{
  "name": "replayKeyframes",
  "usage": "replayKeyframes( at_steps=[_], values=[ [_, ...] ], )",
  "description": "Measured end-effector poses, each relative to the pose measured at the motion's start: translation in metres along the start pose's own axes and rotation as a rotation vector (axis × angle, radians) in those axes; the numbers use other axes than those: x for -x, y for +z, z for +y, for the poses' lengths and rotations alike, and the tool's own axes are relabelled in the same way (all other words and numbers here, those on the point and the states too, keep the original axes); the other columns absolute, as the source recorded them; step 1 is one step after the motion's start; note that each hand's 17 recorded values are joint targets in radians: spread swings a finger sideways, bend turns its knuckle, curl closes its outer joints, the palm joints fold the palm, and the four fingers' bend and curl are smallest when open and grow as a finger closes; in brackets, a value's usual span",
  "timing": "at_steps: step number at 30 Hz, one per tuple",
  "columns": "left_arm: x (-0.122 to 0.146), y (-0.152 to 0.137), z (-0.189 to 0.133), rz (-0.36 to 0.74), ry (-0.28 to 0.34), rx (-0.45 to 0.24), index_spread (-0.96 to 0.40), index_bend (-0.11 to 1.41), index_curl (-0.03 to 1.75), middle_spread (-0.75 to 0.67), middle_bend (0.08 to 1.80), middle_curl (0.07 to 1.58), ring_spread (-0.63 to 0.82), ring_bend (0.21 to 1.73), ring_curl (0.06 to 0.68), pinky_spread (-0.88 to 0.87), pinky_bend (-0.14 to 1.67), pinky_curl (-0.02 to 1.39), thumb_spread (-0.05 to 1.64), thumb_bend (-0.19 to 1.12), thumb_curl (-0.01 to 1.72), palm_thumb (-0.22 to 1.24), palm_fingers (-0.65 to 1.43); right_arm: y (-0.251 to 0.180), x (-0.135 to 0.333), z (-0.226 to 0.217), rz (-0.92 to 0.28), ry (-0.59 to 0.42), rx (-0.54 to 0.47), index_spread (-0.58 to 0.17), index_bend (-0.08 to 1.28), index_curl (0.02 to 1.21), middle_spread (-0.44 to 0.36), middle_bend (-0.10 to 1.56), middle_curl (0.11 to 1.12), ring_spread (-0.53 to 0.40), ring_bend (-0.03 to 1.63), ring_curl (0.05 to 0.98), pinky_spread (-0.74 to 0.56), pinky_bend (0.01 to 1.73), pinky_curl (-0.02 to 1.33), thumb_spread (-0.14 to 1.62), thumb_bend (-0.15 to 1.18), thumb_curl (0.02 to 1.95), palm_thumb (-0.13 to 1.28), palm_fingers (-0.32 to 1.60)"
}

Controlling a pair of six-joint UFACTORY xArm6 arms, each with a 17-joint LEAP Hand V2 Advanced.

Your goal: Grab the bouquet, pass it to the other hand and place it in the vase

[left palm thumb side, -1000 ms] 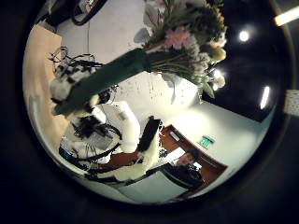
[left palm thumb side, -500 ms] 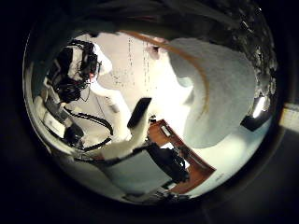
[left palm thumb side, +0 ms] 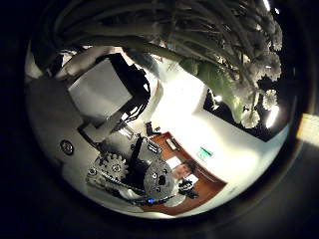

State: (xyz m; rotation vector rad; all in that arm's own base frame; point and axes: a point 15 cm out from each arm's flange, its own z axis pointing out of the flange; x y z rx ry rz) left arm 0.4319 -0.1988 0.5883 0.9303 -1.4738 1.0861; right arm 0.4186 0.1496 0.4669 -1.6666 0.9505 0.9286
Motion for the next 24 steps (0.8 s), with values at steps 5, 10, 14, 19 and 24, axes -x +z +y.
replayKeyframes(
  at_steps=[5, 10, 14, 19, 24],
  values=[
    [-0.008, -0.014, -0.003, -0.017, 0.055, -0.054, -0.56, 0.66, 0.75, -0.51, 1.03, 0.93, -0.42, 1.48, 0.541, -0.43, 1.62, 0.37, 1.10, 0.18, 0.63, 0.98, 1.04, -0.007, -0.004, 0.000, 0.006, 0.011, -0.014, -0.290, 0.59, 0.71, -0.149, 1.04, 0.66, -0.234, 1.33, 0.604, -0.36, 1.10, 0.87, 0.98, -0.04, 0.90, 0.86, 0.28],
    [-0.018, -0.026, -0.005, -0.068, 0.112, -0.120, -0.63, 0.69, 0.87, -0.53, 1.07, 0.98, -0.41, 1.52, 0.567, -0.42, 1.65, 0.42, 1.12, 0.17, 0.68, 0.99, 0.99, -0.011, -0.004, 0.000, 0.008, 0.013, -0.022, -0.311, 0.44, 0.57, -0.099, 0.79, 0.55, -0.186, 1.18, 0.506, -0.21, 0.92, 0.78, 0.99, -0.03, 0.79, 0.84, 0.00],
    [-0.033, -0.037, -0.005, -0.107, 0.163, -0.169, -0.66, 0.69, 0.96, -0.54, 1.09, 1.01, -0.41, 1.55, 0.579, -0.41, 1.66, 0.45, 1.14, 0.16, 0.71, 0.99, 0.96, -0.011, -0.004, 0.002, 0.006, 0.013, -0.017, -0.324, 0.38, 0.50, -0.025, 0.60, 0.46, -0.040, 0.97, 0.418, 0.02, 0.80, 0.70, 0.98, -0.04, 0.71, 0.82, -0.11],
    [-0.060, -0.057, -0.001, -0.155, 0.231, -0.222, -0.70, 0.67, 1.06, -0.55, 1.11, 1.03, -0.40, 1.57, 0.589, -0.41, 1.67, 0.49, 1.15, 0.16, 0.75, 1.00, 0.93, -0.011, -0.003, 0.003, 0.005, 0.027, -0.013, -0.355, 0.26, 0.43, 0.033, 0.46, 0.39, 0.105, 0.78, 0.334, 0.23, 0.67, 0.60, 0.98, -0.04, 0.64, 0.79, -0.09],
    [-0.085, -0.081, 0.009, -0.207, 0.287, -0.291, -0.72, 0.67, 1.14, -0.55, 1.12, 1.04, -0.40, 1.58, 0.594, -0.41, 1.67, 0.52, 1.16, 0.14, 0.78, 0.99, 0.93, -0.011, -0.002, 0.002, 0.006, 0.031, -0.013, -0.368, 0.17, 0.38, 0.068, 0.35, 0.35, 0.165, 0.65, 0.278, 0.33, 0.57, 0.52, 0.97, -0.03, 0.59, 0.78, -0.06]
  ],
)
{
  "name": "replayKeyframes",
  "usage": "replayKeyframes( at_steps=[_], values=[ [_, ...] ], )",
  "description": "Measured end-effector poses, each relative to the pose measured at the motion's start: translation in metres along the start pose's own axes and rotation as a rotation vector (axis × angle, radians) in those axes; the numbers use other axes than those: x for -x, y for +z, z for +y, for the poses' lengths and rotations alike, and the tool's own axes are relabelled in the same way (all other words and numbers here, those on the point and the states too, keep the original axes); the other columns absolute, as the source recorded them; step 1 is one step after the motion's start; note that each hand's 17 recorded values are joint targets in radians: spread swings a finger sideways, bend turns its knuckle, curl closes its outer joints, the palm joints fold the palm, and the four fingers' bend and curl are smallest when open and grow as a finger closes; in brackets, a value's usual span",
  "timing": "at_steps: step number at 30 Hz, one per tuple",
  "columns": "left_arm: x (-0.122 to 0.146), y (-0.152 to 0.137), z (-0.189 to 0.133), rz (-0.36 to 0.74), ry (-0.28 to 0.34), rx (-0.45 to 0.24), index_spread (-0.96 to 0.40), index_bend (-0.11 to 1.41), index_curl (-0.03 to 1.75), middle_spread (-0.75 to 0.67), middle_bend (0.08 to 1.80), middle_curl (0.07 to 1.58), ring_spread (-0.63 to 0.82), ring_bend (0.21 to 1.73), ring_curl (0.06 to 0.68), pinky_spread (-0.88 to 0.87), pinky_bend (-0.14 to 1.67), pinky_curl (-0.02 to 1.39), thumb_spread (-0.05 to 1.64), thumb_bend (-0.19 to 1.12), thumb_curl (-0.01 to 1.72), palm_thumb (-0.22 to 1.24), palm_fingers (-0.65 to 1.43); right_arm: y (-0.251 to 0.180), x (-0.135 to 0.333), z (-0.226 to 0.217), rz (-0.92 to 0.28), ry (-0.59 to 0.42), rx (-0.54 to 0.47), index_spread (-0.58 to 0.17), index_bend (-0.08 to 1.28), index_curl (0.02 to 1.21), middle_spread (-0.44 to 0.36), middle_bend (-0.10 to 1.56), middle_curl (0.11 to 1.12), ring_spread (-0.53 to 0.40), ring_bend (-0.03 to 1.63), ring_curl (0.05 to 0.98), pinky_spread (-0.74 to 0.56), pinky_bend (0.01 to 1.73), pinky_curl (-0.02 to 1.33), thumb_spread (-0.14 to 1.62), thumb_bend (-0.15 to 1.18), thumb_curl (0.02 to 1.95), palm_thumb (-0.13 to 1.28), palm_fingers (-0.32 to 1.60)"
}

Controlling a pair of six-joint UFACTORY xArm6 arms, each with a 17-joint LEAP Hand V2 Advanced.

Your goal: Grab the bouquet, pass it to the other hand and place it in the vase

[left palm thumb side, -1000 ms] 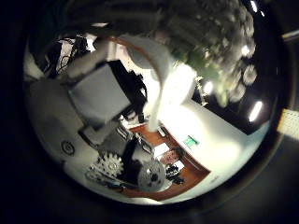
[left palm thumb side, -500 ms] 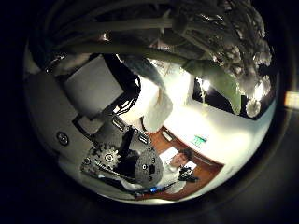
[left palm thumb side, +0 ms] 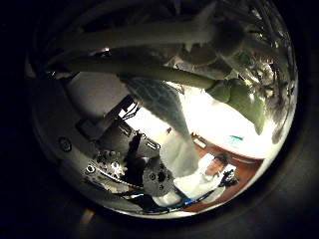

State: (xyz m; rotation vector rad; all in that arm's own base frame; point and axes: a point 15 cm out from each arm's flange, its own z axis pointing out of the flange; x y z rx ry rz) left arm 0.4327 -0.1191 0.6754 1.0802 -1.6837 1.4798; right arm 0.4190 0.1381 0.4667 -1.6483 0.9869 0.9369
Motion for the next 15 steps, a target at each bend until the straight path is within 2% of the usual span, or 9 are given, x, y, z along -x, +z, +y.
replayKeyframes(
  at_steps=[4, 8, 15],
  values=[
    [-0.013, -0.023, -0.004, -0.052, 0.053, -0.074, -0.74, 0.65, 1.20, -0.55, 1.12, 1.05, -0.40, 1.58, 0.595, -0.41, 1.67, 0.54, 1.16, 0.13, 0.81, 0.99, 0.92, 0.000, -0.001, 0.000, -0.001, 0.006, 0.000, -0.370, 0.15, 0.35, 0.082, 0.30, 0.34, 0.185, 0.60, 0.257, 0.36, 0.53, 0.47, 0.97, -0.03, 0.56, 0.78, -0.03],
    [-0.020, -0.059, -0.001, -0.146, 0.110, -0.153, -0.75, 0.63, 1.24, -0.55, 1.13, 1.05, -0.40, 1.58, 0.595, -0.41, 1.66, 0.56, 1.17, 0.13, 0.83, 0.99, 0.93, 0.000, 0.000, 0.000, 0.000, 0.012, 0.000, -0.369, 0.15, 0.32, 0.092, 0.27, 0.33, 0.193, 0.56, 0.245, 0.38, 0.51, 0.44, 0.97, -0.03, 0.54, 0.78, -0.01],
    [-0.015, -0.119, 0.009, -0.315, 0.132, -0.261, -0.76, 0.59, 1.31, -0.54, 1.12, 1.06, -0.40, 1.58, 0.593, -0.41, 1.64, 0.58, 1.17, 0.11, 0.86, 1.00, 0.93, 0.001, 0.000, 0.000, -0.002, 0.019, 0.003, -0.365, 0.15, 0.30, 0.092, 0.24, 0.33, 0.198, 0.53, 0.235, 0.38, 0.49, 0.40, 0.97, -0.02, 0.52, 0.79, 0.01]
  ],
)
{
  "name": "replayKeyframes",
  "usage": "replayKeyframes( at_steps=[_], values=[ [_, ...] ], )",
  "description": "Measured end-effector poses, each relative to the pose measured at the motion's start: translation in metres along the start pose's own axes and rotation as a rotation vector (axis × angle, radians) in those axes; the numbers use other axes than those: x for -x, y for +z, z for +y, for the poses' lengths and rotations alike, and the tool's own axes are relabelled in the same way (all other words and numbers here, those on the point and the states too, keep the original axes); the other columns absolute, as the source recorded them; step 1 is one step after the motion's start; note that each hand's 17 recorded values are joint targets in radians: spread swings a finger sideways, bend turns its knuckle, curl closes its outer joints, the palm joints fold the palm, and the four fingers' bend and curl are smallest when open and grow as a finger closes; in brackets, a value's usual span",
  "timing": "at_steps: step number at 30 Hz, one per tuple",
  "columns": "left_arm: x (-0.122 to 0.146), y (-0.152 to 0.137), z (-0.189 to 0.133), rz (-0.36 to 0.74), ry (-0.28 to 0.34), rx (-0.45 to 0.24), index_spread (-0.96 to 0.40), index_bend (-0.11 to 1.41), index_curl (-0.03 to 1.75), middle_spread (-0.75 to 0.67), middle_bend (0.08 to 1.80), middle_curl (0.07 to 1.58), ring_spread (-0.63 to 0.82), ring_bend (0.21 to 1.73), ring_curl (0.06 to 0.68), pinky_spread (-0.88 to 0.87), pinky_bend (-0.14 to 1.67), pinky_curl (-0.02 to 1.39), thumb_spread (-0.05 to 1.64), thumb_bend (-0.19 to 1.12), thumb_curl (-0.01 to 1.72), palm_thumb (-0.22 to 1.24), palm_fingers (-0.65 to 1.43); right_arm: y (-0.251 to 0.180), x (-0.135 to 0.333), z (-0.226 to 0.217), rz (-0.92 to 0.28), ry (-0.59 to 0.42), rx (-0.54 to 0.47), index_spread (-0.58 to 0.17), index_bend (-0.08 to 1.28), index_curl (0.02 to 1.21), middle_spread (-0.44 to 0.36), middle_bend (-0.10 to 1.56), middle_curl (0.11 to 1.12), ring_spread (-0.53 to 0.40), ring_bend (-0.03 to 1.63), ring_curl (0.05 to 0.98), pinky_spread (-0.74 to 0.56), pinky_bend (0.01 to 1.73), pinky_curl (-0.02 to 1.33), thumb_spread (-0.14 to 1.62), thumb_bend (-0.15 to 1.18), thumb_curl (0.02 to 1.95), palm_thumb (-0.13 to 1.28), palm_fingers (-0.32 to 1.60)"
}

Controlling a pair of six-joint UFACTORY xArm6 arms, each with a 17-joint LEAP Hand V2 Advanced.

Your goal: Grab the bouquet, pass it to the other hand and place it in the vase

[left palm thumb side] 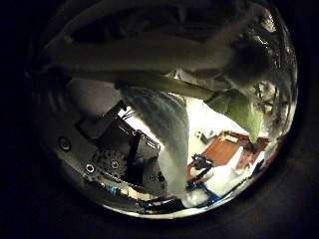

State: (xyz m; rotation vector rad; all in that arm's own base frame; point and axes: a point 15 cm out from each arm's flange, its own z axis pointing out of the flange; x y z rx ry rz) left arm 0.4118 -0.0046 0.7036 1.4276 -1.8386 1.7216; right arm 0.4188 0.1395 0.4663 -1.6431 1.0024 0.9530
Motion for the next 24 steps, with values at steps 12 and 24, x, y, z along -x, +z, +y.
replayKeyframes(
  at_steps=[12, 24],
  values=[
    [0.055, -0.064, 0.018, -0.064, -0.078, -0.074, -0.77, 0.55, 1.38, -0.54, 1.10, 1.06, -0.40, 1.56, 0.589, -0.42, 1.60, 0.62, 1.18, 0.09, 0.90, 1.00, 0.96, 0.003, 0.000, 0.000, -0.002, 0.000, 0.005, -0.361, 0.16, 0.28, 0.090, 0.22, 0.33, 0.203, 0.50, 0.230, 0.38, 0.46, 0.36, 0.96, -0.02, 0.50, 0.80, 0.05],
    [0.108, -0.067, 0.064, -0.056, -0.186, -0.054, -0.76, 0.52, 1.43, -0.55, 1.08, 1.07, -0.40, 1.54, 0.587, -0.43, 1.55, 0.65, 1.19, 0.07, 0.93, 1.00, 0.98, 0.007, 0.001, 0.000, -0.004, -0.001, 0.013, -0.359, 0.15, 0.27, 0.086, 0.20, 0.34, 0.204, 0.47, 0.227, 0.39, 0.45, 0.34, 0.96, -0.02, 0.50, 0.81, 0.08]
  ],
)
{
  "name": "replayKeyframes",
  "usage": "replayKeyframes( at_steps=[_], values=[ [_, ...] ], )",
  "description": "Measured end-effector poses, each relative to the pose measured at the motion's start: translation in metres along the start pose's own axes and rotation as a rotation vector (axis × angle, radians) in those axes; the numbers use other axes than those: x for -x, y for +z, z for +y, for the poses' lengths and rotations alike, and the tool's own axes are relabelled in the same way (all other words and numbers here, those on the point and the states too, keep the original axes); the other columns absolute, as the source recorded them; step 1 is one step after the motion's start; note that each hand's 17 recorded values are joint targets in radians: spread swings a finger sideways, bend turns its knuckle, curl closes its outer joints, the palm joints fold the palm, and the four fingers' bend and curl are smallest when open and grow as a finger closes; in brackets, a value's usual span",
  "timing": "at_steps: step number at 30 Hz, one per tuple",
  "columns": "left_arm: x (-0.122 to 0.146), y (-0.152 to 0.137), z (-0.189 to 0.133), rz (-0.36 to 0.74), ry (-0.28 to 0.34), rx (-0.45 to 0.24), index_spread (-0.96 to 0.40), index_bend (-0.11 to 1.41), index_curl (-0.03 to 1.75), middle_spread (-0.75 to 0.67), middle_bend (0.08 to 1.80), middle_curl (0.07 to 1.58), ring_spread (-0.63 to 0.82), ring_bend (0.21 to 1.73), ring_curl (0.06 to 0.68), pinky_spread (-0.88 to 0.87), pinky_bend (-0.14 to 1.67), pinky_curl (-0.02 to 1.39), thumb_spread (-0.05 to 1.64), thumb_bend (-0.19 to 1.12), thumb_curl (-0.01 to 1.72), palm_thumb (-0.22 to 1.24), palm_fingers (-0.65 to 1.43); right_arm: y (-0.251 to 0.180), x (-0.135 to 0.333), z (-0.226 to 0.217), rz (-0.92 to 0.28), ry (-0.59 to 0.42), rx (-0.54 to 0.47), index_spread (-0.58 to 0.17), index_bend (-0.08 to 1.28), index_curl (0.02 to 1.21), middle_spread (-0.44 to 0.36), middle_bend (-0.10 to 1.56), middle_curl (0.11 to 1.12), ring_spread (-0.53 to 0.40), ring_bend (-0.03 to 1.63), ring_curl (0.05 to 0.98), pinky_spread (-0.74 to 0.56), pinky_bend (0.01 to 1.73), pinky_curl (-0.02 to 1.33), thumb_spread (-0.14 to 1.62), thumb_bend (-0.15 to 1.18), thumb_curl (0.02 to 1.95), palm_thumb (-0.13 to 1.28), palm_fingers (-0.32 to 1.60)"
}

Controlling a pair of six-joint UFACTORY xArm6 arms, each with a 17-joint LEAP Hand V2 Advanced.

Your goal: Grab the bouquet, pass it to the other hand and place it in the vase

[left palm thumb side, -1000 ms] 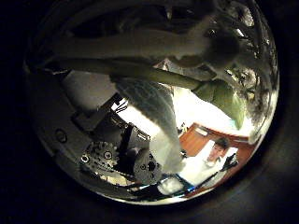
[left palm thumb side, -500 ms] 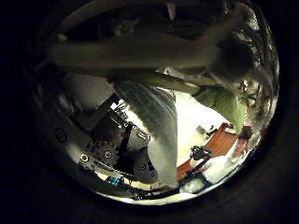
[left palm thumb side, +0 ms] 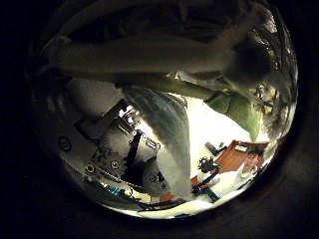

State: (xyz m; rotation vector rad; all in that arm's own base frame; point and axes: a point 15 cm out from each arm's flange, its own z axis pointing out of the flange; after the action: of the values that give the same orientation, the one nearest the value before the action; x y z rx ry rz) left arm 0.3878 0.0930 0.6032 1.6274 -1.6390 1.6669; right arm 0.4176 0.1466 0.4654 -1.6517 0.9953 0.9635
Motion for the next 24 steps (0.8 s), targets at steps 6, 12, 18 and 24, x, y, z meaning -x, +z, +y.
replayKeyframes(
  at_steps=[6, 12, 18, 24],
  values=[
    [0.017, 0.001, 0.009, 0.002, -0.028, 0.011, -0.75, 0.50, 1.44, -0.55, 1.07, 1.08, -0.40, 1.54, 0.589, -0.44, 1.53, 0.67, 1.19, 0.07, 0.94, 1.01, 0.99, 0.001, 0.001, 0.001, -0.001, 0.000, 0.004, -0.352, 0.15, 0.27, 0.087, 0.20, 0.34, 0.204, 0.47, 0.226, 0.40, 0.45, 0.33, 0.96, -0.02, 0.50, 0.82, 0.10],
    [0.030, 0.005, 0.017, 0.002, -0.059, 0.021, -0.75, 0.48, 1.46, -0.56, 1.06, 1.08, -0.40, 1.53, 0.590, -0.44, 1.52, 0.68, 1.20, 0.06, 0.94, 1.01, 0.99, 0.001, 0.000, 0.001, -0.002, 0.003, 0.005, -0.354, 0.16, 0.27, 0.086, 0.20, 0.34, 0.205, 0.46, 0.227, 0.40, 0.44, 0.32, 0.97, -0.02, 0.50, 0.82, 0.11],
    [0.041, 0.006, 0.018, 0.008, -0.071, 0.025, -0.74, 0.47, 1.47, -0.56, 1.05, 1.09, -0.41, 1.52, 0.590, -0.45, 1.50, 0.70, 1.21, 0.06, 0.95, 1.01, 1.00, 0.001, 0.000, 0.002, -0.002, 0.003, 0.007, -0.347, 0.16, 0.27, 0.086, 0.20, 0.34, 0.206, 0.45, 0.227, 0.40, 0.44, 0.31, 0.97, -0.02, 0.50, 0.82, 0.12],
    [0.062, 0.007, 0.017, 0.018, -0.096, 0.032, -0.74, 0.45, 1.48, -0.57, 1.04, 1.09, -0.40, 1.51, 0.592, -0.45, 1.49, 0.71, 1.22, 0.05, 0.95, 1.01, 1.01, 0.001, 0.000, 0.002, -0.002, 0.003, 0.007, -0.344, 0.16, 0.28, 0.086, 0.20, 0.34, 0.206, 0.44, 0.226, 0.40, 0.43, 0.31, 0.97, -0.02, 0.50, 0.83, 0.13]
  ],
)
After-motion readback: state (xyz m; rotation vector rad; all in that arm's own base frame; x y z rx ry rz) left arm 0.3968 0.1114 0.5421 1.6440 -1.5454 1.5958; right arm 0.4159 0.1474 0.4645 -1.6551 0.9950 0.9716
